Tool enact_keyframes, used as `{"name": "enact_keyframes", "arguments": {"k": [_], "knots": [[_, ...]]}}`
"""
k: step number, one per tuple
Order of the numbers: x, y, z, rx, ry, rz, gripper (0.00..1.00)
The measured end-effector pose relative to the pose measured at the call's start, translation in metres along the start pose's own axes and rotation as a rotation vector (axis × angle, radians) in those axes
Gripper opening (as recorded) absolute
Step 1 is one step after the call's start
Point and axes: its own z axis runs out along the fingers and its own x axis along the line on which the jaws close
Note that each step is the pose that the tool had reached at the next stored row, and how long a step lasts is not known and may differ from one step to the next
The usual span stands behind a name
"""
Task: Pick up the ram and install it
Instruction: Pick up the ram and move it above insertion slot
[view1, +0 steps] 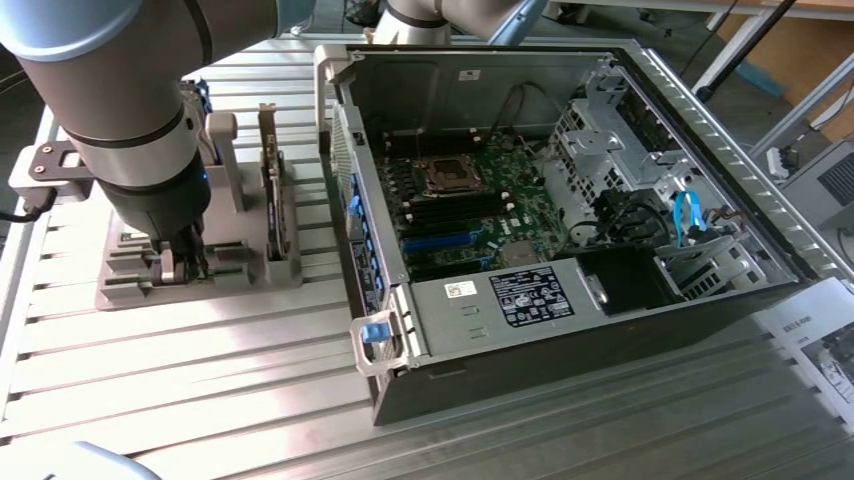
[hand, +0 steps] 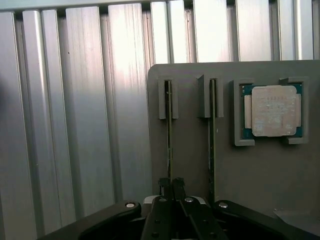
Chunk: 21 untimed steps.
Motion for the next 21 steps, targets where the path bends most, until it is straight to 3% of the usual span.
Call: {"name": "enact_keyframes", "arguments": {"k": [13,21], "knots": [[0.0007,0.0000,-0.0002,0.0002,-0.0001,0.000,0.12],[0.0007,0.0000,-0.0053,0.0000,0.0000,0.000,0.12]]}}
